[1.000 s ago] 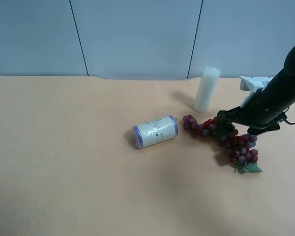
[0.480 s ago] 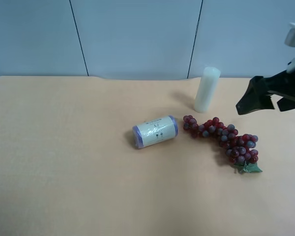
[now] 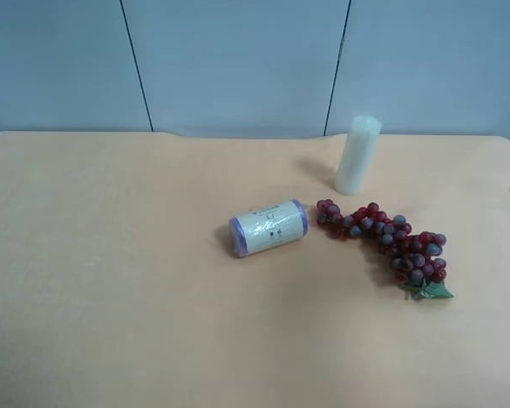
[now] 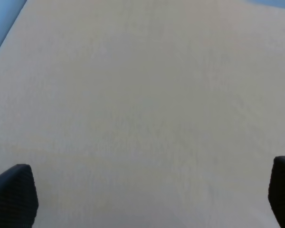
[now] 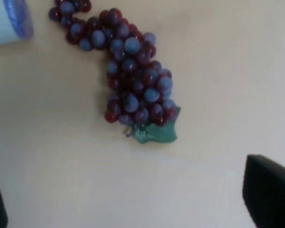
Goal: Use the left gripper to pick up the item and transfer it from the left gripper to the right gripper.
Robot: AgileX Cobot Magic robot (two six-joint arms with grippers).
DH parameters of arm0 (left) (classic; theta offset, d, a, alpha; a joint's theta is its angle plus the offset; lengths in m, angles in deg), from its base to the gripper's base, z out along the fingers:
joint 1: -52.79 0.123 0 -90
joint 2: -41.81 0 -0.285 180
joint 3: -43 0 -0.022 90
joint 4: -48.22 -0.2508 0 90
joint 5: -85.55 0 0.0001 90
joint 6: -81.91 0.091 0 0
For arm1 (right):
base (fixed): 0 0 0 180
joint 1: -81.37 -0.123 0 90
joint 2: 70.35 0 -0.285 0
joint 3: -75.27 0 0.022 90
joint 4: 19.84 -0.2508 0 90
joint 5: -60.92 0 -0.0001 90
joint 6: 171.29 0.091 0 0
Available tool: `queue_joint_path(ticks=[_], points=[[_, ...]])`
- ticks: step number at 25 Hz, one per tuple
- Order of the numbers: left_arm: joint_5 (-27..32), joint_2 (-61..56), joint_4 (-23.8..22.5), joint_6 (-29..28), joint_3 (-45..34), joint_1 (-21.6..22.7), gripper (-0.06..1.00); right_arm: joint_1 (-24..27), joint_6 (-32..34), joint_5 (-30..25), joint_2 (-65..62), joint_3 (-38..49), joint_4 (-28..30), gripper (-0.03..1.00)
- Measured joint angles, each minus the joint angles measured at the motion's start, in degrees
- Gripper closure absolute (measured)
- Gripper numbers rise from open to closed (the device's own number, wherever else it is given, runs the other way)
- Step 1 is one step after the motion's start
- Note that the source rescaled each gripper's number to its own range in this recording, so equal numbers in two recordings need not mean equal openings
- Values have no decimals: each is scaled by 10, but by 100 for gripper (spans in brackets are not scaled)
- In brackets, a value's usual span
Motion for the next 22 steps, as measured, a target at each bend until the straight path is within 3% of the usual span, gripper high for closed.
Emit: queue_joint_path(ticks=[10, 22], points=[[0, 0, 0, 0, 0, 0, -6, 0, 0, -34, -189, 46, 18, -3], [0, 0, 0, 0, 0, 0, -6, 0, 0, 14, -413, 184, 14, -3]])
